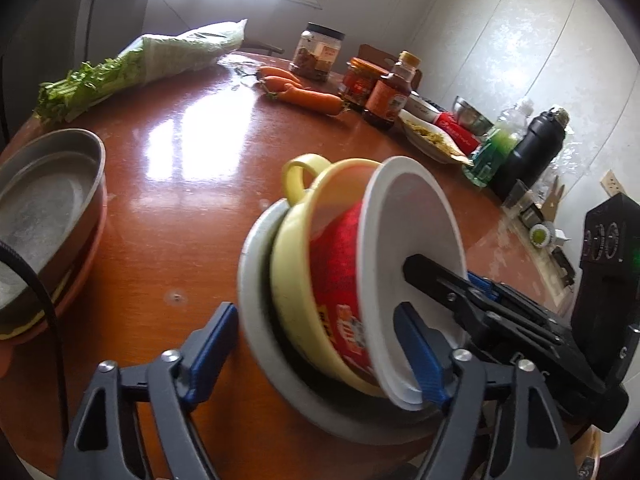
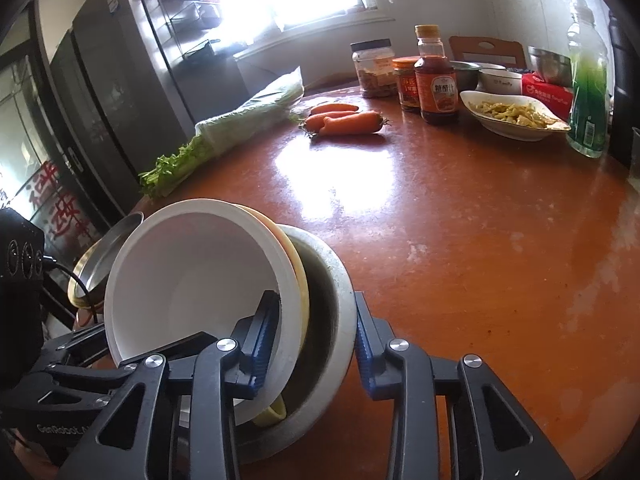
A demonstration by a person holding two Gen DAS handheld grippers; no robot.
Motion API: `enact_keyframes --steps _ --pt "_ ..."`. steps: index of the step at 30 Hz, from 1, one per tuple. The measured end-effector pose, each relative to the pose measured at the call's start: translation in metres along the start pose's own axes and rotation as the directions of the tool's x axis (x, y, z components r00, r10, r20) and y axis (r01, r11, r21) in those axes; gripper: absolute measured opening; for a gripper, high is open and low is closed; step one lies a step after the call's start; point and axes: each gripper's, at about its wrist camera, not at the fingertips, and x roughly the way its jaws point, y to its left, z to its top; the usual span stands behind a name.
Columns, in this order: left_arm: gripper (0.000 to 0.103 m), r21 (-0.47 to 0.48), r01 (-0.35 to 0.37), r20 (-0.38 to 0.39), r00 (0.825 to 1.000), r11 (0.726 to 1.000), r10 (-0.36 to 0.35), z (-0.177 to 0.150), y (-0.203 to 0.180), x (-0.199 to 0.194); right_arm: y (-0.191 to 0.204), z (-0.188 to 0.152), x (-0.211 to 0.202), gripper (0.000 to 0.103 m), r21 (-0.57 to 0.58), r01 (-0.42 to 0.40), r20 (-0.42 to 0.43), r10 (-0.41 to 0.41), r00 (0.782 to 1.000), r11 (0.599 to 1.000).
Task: Organize plates and bowls
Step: 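Lift the nested bowls with both grippers and carry them toward the steel pan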
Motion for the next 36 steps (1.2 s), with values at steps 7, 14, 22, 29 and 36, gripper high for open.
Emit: enact_keyframes --steps 7,14,22,29,36 --pt "0.065 0.0 0.022 -0.007 1.0 1.0 -0.022 -0.001 -0.005 0.0 0.001 0.0 -0.002 0.033 -0.015 0.018 -0.003 -0.018 1.0 1.0" --pt "0.064 0.023 0.003 -0.004 1.0 1.0 -0.003 -0.003 -0.009 -0.003 0.004 -0.002 -0.004 0.033 -0.02 0.024 -0.002 -0.024 1.0 1.0" --pt "0.061 0.049 -0.023 0.007 1.0 0.999 0.023 -0.007 -0.012 -0.011 0.009 -0.004 -0.013 0.032 -0.019 0.015 0.022 -0.015 1.0 1.0" --pt "0.059 0.046 -0.029 0.023 0.999 0.999 0.028 -0.009 -0.006 -0.018 0.015 -0.004 -0.012 0.032 -0.016 0.012 0.023 -0.011 1.0 1.0" --pt "0.058 0.037 -0.023 0.057 0.998 0.999 0.021 -0.002 0.005 -0.038 0.028 0.006 -0.018 0.031 -0.019 -0.007 0.041 0.008 0.999 1.0"
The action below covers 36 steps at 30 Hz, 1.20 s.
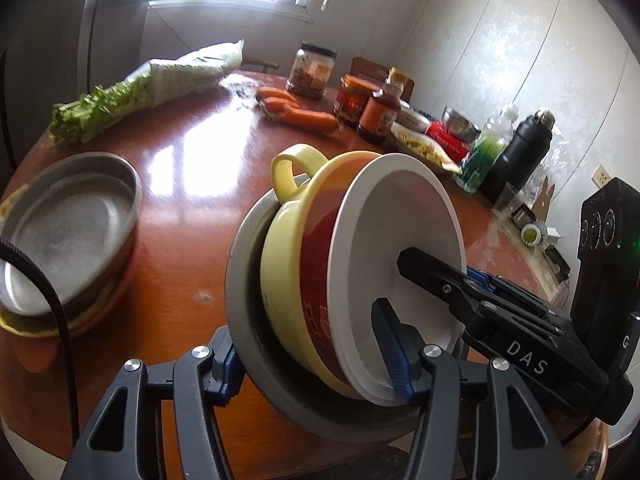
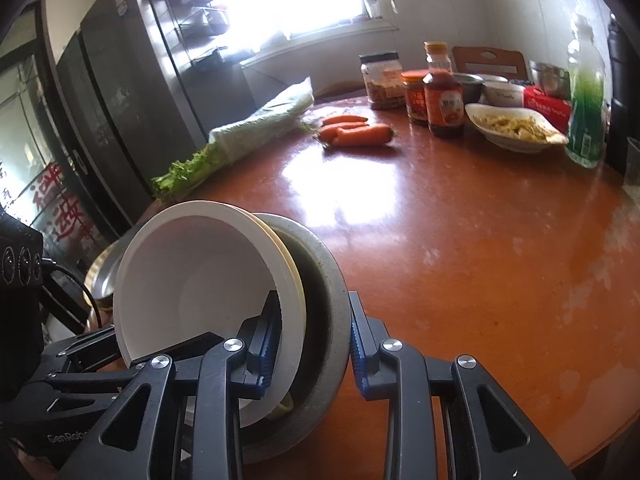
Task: Organize plates and bowls
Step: 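Lift the nested bowls with both grippers and carry them toward the steel pan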
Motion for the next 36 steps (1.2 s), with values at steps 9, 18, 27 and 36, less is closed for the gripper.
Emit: enact_keyframes --steps 9,18,27,36 --pt "0.058 -0.042 -0.086 0.098 0.991 0.995 0.09 0.032 0.056 -0.061 0.076 0.045 0.013 0.031 -0.097 -0.105 0.041 0.109 0.993 0.99" --pt "0.058 -0.1 -0.207 0.108 0.97 0.973 0.218 0.047 0.125 -0.093 0.158 0.066 0.069 0.031 -0.157 -0.217 -0.018 0.217 0.976 0.963" --pt "0.058 -0.121 -0.202 0.113 0.97 0.972 0.216 0.044 0.147 -0.092 0.184 0.066 0.087 0.031 -0.189 -0.204 -0.042 0.199 0.979 0.961" --pt "0.058 -0.13 -0.191 0.096 0.974 0.973 0.204 0.036 0.151 -0.08 0.182 0.053 0.095 0.031 -0.187 -0.187 -0.065 0.177 0.982 0.964"
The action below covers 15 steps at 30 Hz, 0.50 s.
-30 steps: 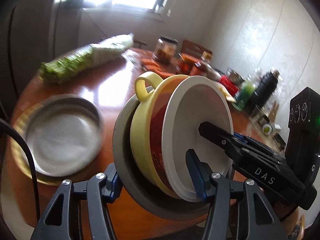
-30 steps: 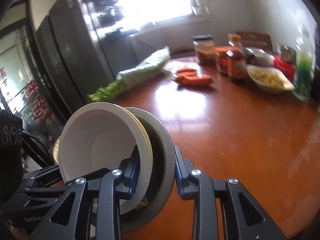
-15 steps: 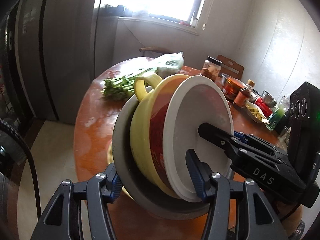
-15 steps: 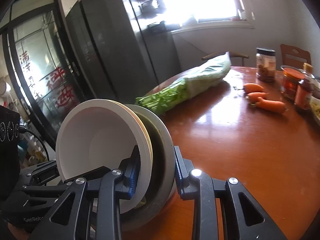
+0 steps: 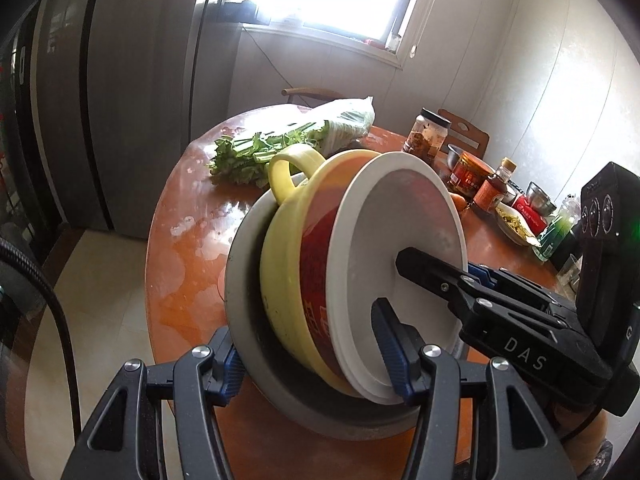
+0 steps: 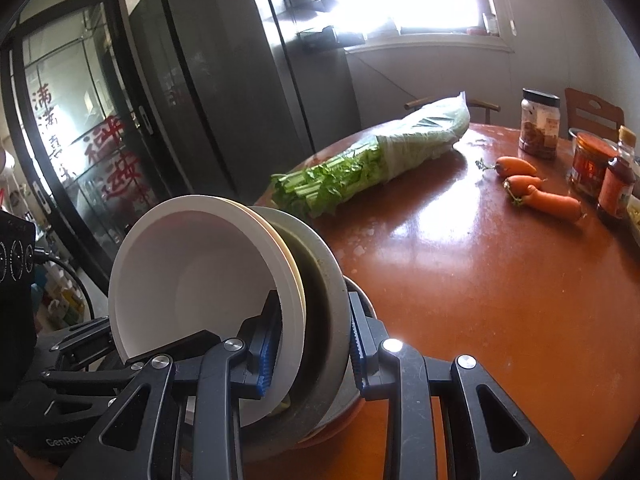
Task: Organize plates and bowls
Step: 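Lift the nested bowls with both grippers and carry them toward the steel pan, then lower the nested bowls onto the steel pan and open both grippers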
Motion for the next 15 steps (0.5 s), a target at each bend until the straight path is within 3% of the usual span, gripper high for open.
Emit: enact_keyframes --steps 15 --pt "0.058 0.014 -0.022 -0.002 1.0 1.0 0.022 -0.005 0.0 0.012 -0.008 -0.009 0.013 0.034 0.016 0.016 -0.022 -0.016 1.0 1.0"
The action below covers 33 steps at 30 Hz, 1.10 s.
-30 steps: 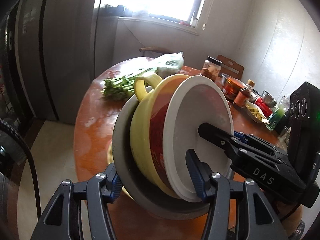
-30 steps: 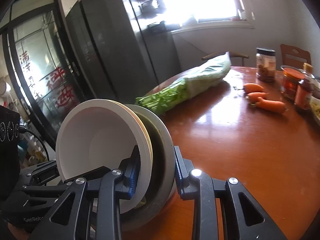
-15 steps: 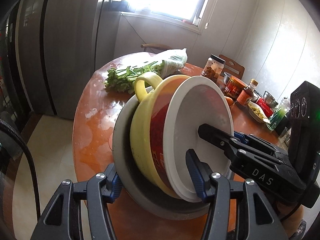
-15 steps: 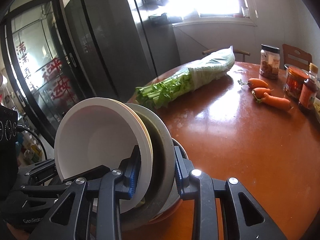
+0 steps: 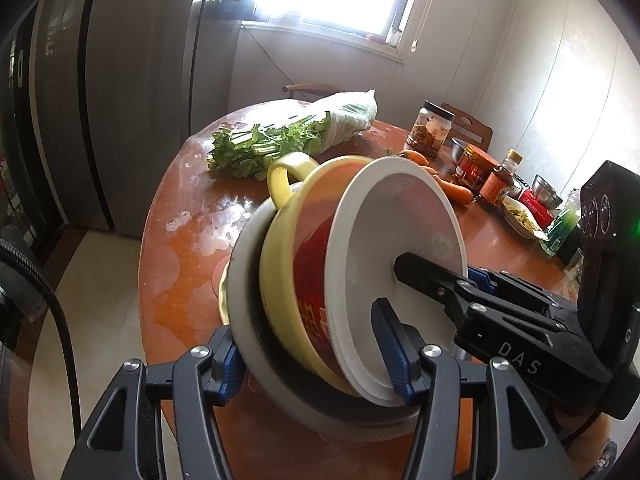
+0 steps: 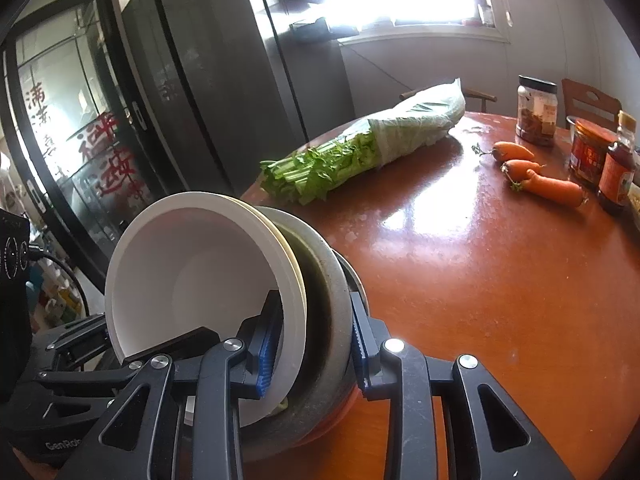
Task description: Organize plates and bowls
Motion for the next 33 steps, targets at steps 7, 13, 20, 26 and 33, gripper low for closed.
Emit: enact_keyframes --steps 7,13,20,26,33 --pt "0.059 -0.009 -0.018 0.005 1.0 1.0 0.018 -0.001 0.004 0.003 -0.005 -0.003 0.0 0.037 0.012 0.004 0.005 -0.004 1.0 1.0" --pt "0.072 0.016 -0.065 0.07 0.995 0.998 0.064 0.002 -0.001 -0.012 -0.004 -0.002 -0.01 0.054 0.0 0.038 0.044 -0.037 0.998 0.999" --pt "0.075 0.025 -0.085 0.119 0.99 0.996 0.081 0.001 -0.011 -0.035 -0.009 -0.002 -0.037 0.06 0.003 0.052 0.09 -0.052 0.995 0.999" --pt "0.084 0.045 -0.141 0.18 0.975 0.989 0.131 -0.01 -0.028 -0.06 -0.007 -0.016 -0.078 0.071 -0.021 0.074 0.152 -0.07 0.986 0.997" --pt "0.091 0.034 -0.203 0.204 0.96 0.979 0.192 -0.038 -0.044 -0.078 -0.007 -0.05 -0.118 0.075 -0.07 0.138 0.182 -0.123 0.976 0.988"
